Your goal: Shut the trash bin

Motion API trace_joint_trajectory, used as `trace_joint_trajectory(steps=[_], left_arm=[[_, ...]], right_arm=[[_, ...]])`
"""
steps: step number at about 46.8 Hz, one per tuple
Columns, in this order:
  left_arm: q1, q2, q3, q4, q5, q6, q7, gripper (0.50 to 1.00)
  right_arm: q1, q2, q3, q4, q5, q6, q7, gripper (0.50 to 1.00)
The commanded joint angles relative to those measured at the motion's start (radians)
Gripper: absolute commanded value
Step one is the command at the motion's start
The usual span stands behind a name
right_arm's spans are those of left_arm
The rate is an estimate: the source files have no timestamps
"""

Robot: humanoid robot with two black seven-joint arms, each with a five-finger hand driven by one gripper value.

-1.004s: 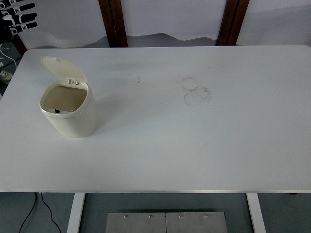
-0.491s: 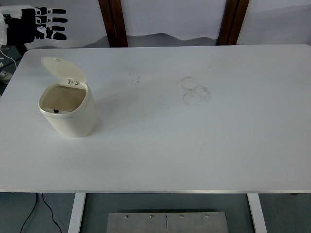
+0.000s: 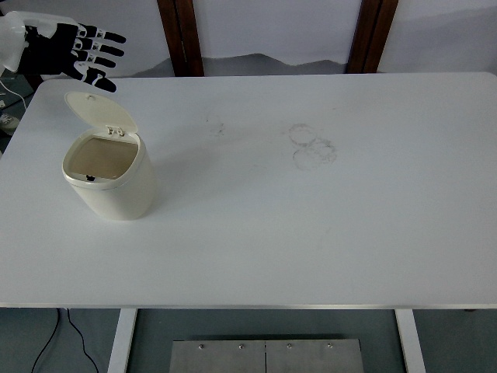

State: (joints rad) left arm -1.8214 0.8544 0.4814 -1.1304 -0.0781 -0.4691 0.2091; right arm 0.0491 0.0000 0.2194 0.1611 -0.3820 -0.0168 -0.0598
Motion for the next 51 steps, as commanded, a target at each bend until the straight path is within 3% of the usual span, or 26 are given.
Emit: trace_joint_trajectory(steps=[1, 19, 32, 51], left_arm=[[-0.015, 0.000, 0.016, 0.000, 0.001, -0.008, 0.001, 1.000], [-0.038, 0.014, 0.146, -0.085, 0.000, -0.005, 0.001, 1.000], [-0.038, 0.028, 0.148, -0.089, 0.000, -0.005, 0.001, 1.000], [-0.038, 0.097, 0.191, -0.212, -0.009, 0.014, -0.001, 1.000]], right_arm=[[0.002, 0.000, 0.000, 0.000, 0.000, 0.000, 0.000, 0.995], [0.005, 0.000, 0.000, 0.000, 0.000, 0.000, 0.000, 0.995], [0.015, 0.000, 0.000, 0.000, 0.000, 0.000, 0.000, 0.995], [0.017, 0.000, 0.000, 0.000, 0.000, 0.000, 0.000, 0.995]])
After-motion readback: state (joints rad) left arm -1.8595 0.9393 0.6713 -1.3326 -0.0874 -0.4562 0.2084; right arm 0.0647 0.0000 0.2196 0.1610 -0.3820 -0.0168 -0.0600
